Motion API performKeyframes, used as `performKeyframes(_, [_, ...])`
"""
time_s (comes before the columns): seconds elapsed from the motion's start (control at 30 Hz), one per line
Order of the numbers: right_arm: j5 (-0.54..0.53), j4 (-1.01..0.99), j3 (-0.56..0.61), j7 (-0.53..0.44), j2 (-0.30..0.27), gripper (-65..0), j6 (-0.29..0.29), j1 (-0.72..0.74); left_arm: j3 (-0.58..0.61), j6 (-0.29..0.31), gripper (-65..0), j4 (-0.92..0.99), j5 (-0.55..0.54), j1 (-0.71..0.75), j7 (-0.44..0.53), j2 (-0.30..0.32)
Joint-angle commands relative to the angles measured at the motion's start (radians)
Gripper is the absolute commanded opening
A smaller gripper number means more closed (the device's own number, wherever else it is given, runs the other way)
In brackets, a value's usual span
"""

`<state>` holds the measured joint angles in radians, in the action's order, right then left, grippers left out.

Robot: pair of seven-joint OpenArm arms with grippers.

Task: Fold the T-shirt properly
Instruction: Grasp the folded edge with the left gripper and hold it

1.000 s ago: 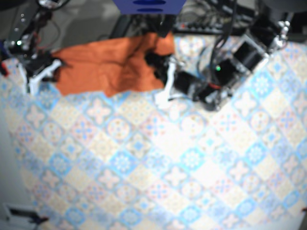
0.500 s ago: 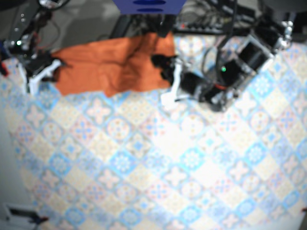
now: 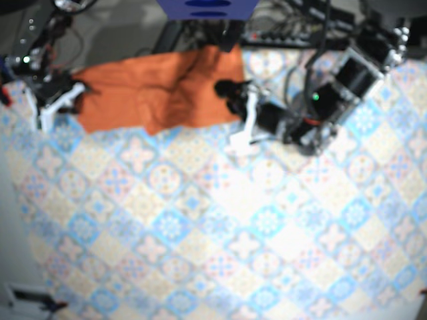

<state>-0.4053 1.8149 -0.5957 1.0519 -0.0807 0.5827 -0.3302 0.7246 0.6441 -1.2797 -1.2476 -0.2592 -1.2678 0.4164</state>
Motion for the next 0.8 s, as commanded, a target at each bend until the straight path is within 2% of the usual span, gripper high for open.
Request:
performKeyframes(0.0, [-0.014, 0.015, -0.003, -0.015, -0.009, -45.3, 0.004, 0.006, -0.006, 0.006, -21.1, -0.013, -0.017, -0.013, 0.007, 0.008])
performKeyframes(0.23, [-0.014, 0.015, -0.003, -0.015, -0.009, -45.3, 0.004, 0.006, -0.004, 0.004, -21.1, -0.013, -0.016, -0.001, 0.013, 0.009])
performKeyframes(0.53, [-0.014, 0.001, -0.002, -0.015, -0.009, -45.3, 0.004, 0.007, -0.007, 0.004, -21.4, -0.013, -0.016, -0.007, 0.017, 0.052])
performKeyframes(0.77, [-0.014, 0.001, -0.002, -0.015, -0.009, -45.3, 0.004, 0.009, -0.007, 0.003, -21.5, -0.013, -0.016, -0.005, 0.035, 0.052])
